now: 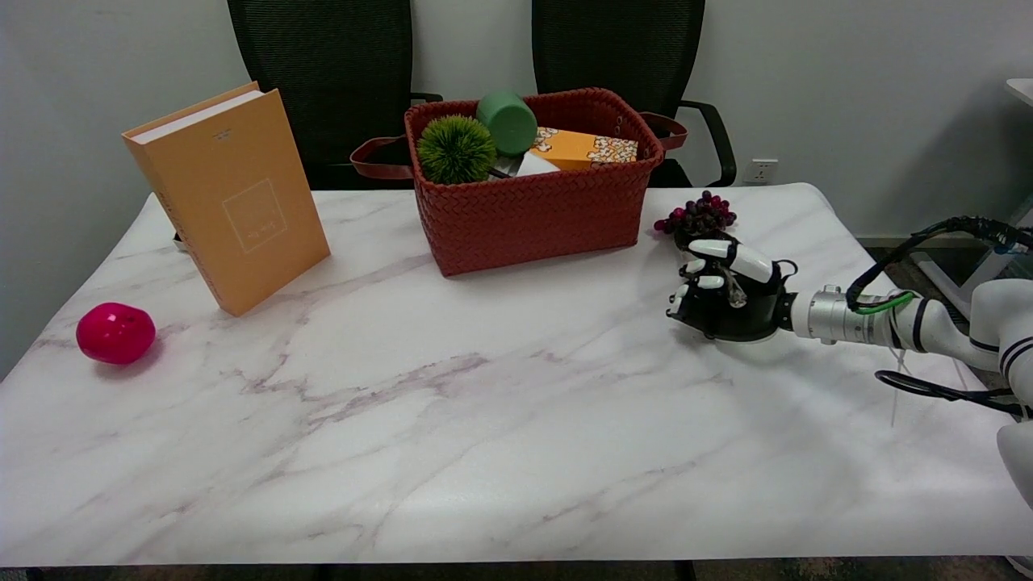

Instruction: Pick up the stainless steel scoop.

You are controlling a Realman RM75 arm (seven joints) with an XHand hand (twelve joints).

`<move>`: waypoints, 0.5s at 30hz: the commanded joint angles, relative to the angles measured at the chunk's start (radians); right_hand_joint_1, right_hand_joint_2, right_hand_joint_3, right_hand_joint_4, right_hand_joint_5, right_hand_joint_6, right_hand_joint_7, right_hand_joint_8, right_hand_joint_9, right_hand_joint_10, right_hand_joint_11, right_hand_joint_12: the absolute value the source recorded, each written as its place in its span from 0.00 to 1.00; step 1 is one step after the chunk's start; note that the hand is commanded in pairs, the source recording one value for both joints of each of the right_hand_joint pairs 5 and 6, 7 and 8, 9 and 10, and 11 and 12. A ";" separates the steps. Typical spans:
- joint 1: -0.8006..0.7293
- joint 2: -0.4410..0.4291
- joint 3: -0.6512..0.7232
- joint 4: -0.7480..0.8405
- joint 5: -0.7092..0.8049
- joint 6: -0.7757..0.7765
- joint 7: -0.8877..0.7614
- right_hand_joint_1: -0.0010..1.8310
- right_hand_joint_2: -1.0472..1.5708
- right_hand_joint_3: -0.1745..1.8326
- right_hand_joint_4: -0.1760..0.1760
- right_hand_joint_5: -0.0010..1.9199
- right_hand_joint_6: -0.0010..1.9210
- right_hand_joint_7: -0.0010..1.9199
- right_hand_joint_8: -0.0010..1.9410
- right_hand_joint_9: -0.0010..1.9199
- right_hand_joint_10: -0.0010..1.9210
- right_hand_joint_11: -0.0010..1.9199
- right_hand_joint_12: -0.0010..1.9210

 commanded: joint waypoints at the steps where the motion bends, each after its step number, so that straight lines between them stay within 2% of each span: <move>1: -0.009 0.002 0.020 0.053 0.007 0.048 -0.039 0.50 0.95 0.30 0.50 0.89 0.89 0.86 0.85 0.62 0.62 0.57 0.57; 15: -0.056 0.006 0.041 0.073 0.063 0.044 -0.094 0.47 1.00 0.28 0.50 0.95 0.95 0.87 0.86 0.63 0.63 0.57 0.57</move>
